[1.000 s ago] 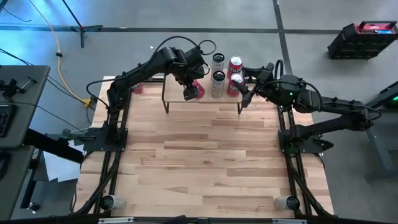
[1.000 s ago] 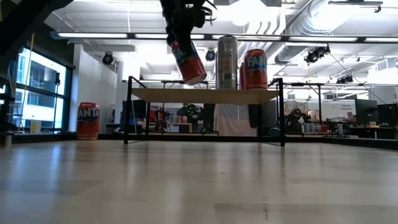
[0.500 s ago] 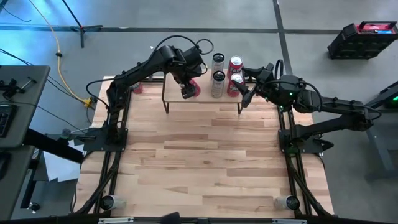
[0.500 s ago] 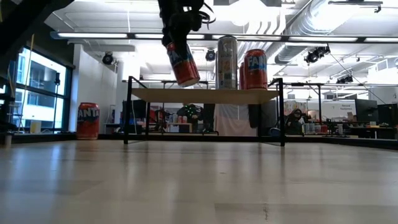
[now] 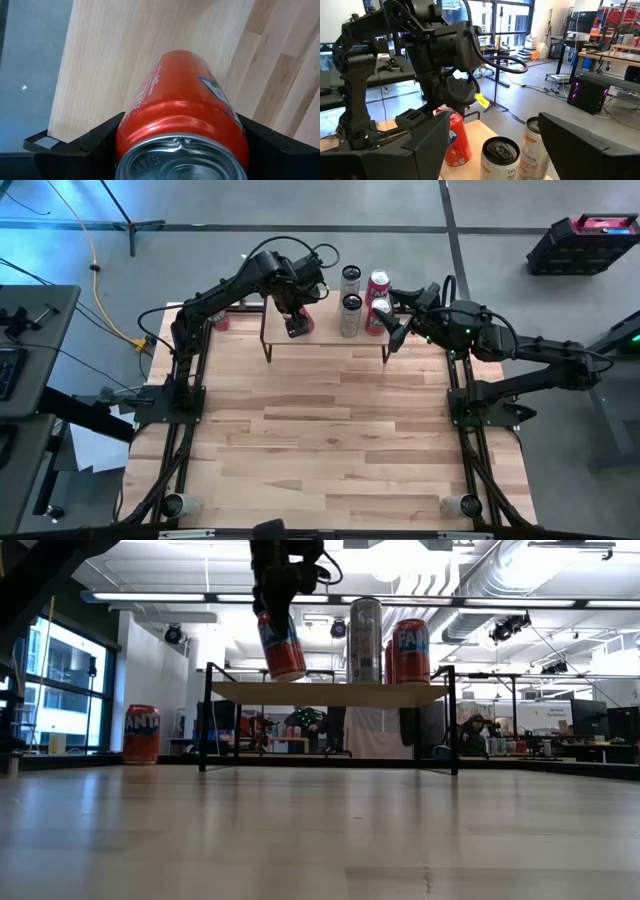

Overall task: Place canned beverage on shelf
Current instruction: Put the bottom red soda can on the shelf

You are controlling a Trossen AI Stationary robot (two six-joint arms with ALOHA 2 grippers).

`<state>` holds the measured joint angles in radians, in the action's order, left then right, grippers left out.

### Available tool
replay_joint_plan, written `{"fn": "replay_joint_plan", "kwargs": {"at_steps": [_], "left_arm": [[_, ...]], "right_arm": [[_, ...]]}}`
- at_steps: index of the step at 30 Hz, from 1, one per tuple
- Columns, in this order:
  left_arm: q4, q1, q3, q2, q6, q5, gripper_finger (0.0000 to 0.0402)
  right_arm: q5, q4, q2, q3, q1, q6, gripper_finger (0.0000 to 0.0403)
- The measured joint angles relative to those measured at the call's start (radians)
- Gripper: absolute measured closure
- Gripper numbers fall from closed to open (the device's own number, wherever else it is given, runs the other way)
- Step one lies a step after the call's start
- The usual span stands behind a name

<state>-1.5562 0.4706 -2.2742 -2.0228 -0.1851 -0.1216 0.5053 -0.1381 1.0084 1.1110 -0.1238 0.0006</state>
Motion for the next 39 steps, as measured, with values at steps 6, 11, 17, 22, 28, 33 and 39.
{"fn": "replay_joint_plan", "kwargs": {"at_steps": [6,11,17,22,28,33,39], "left_arm": [[0.005,0.000,0.000,0.000,0.000,-0.001,0.0114],[0.009,0.000,0.000,0.000,0.007,-0.001,0.0111],[0.014,-0.005,0.003,-0.017,0.008,0.000,0.0110],[0.014,-0.009,0.003,-0.019,0.000,0.001,0.0109],[0.014,-0.009,0.003,-0.019,0.000,0.002,0.0107],[0.021,-0.008,0.003,-0.020,0.000,0.004,0.0091],[0.051,-0.008,0.003,-0.023,0.000,0.004,0.0072]], "right_arm": [[0.000,0.000,0.000,0.000,0.000,0.000,0.0116],[0.000,0.000,0.000,0.000,0.000,0.000,0.0116],[0.000,0.000,0.000,0.000,0.000,0.000,0.0116],[-0.004,0.000,0.000,0.000,0.000,0.000,0.0116],[-0.004,0.000,0.000,0.000,0.000,0.000,0.0116],[-0.004,0.000,0.000,0.000,0.000,0.000,0.0116],[-0.004,0.000,0.000,0.000,0.000,0.000,0.0116]]}}
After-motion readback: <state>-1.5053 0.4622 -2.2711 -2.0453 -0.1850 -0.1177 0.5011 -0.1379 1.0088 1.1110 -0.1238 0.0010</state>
